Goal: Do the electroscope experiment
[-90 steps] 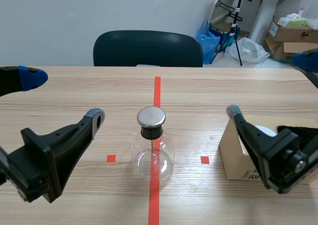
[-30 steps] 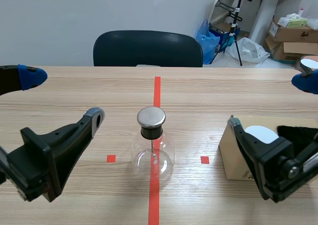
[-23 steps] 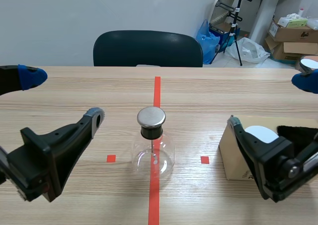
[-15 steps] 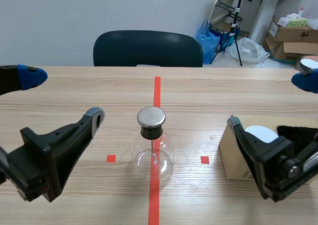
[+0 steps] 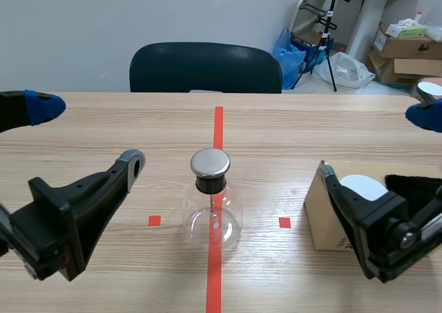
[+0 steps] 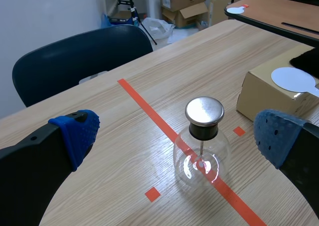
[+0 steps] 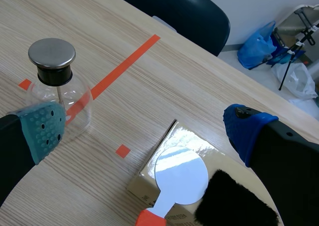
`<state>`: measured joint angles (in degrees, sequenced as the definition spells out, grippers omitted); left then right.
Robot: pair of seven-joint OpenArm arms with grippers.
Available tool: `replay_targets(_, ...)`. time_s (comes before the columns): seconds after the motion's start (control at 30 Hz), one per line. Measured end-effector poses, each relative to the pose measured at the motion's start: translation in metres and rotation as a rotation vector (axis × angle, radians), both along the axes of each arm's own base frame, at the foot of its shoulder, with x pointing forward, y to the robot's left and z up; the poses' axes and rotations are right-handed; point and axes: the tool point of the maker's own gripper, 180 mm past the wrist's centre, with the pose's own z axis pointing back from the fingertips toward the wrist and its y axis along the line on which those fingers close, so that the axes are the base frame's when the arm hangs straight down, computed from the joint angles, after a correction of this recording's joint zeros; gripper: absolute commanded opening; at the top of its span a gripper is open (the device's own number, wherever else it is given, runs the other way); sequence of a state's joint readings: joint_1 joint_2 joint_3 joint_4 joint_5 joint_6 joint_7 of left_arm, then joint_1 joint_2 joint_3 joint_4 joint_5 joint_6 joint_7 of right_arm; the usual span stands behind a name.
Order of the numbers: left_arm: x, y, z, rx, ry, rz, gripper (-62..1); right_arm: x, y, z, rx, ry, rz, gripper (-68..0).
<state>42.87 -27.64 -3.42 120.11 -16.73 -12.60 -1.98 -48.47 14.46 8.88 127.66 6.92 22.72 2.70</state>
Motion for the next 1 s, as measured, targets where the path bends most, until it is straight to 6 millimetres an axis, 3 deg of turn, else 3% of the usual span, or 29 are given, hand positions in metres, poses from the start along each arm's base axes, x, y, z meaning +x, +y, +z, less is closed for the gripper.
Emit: replay_targets(1.0, -0.0001, 0.0, -0.0006, 0.011, -0.003, -0.002, 1.4, 0.0003, 0.0009, 0.0025, 0.007, -0.013, 0.004, 0.4)
